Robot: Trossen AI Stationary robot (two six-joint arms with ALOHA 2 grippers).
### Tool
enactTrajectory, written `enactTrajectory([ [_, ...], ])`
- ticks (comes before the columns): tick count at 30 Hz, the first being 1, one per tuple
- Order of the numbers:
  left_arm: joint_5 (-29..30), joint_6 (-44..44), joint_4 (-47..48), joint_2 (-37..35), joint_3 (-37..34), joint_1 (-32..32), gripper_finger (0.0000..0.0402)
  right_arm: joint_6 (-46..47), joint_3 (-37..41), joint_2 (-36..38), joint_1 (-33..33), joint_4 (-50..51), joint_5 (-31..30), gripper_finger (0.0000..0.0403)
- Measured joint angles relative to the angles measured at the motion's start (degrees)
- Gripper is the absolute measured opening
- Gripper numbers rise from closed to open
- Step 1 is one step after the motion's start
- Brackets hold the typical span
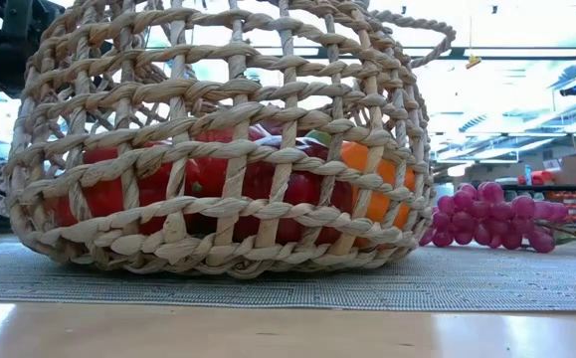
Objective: Build produce basket
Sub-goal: Put the green cucumber into the brown basket
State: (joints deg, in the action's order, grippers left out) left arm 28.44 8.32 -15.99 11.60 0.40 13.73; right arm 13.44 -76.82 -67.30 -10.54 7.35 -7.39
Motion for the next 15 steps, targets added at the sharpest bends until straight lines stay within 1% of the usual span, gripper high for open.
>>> enactTrajectory([
  [3, -0.01, 0.00, 0.01, 0.02, -0.01, -0.01, 0.0389, -3.11, 0.02, -2.74, -1.49, -5.59, -0.22, 0.0174],
  [6, -0.01, -0.02, 0.01, 0.01, 0.00, -0.01, 0.0389, -4.48, 0.04, -4.39, -2.02, -8.71, -0.29, 0.0174],
  [11, 0.01, 0.00, 0.01, 0.00, -0.01, 0.01, 0.0389, -4.62, 0.04, -6.86, -1.87, -9.26, -0.79, 0.0174],
  [15, 0.00, 0.00, 0.01, 0.00, -0.01, 0.01, 0.0389, -5.05, 0.02, -10.73, -2.13, -10.30, -4.20, 0.0174],
])
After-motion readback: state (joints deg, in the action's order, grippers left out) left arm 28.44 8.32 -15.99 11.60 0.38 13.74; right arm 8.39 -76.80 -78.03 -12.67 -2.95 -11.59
